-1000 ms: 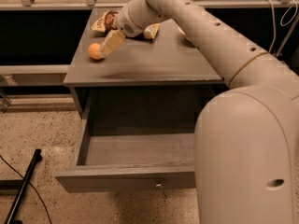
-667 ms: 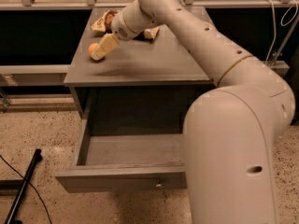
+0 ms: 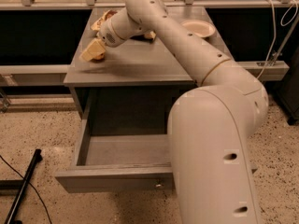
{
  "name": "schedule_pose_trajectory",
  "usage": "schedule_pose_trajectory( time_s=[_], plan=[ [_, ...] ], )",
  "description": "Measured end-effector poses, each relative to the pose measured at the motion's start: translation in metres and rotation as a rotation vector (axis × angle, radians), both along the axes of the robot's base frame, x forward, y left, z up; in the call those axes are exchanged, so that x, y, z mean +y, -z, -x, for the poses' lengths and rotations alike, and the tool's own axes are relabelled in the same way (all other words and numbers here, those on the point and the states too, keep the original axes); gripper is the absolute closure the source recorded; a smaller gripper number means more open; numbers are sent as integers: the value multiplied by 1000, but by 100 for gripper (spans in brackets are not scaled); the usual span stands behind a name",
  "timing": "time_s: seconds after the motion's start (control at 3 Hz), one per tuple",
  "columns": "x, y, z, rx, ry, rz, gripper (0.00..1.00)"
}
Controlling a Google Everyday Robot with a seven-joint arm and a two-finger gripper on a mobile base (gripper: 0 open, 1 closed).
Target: Place orange into top drawer
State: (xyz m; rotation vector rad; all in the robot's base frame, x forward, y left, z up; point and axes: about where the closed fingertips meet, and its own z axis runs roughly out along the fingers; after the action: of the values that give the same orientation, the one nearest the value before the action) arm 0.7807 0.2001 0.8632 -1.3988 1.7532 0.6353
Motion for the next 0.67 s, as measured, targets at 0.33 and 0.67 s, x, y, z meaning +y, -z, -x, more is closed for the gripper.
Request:
schedule_pose_trajectory(
  time_s=[0.33, 0.67],
  plan=[
    [7, 12, 5, 44, -4, -9, 42],
    [0, 21, 14, 76, -3, -21, 65]
  ],
)
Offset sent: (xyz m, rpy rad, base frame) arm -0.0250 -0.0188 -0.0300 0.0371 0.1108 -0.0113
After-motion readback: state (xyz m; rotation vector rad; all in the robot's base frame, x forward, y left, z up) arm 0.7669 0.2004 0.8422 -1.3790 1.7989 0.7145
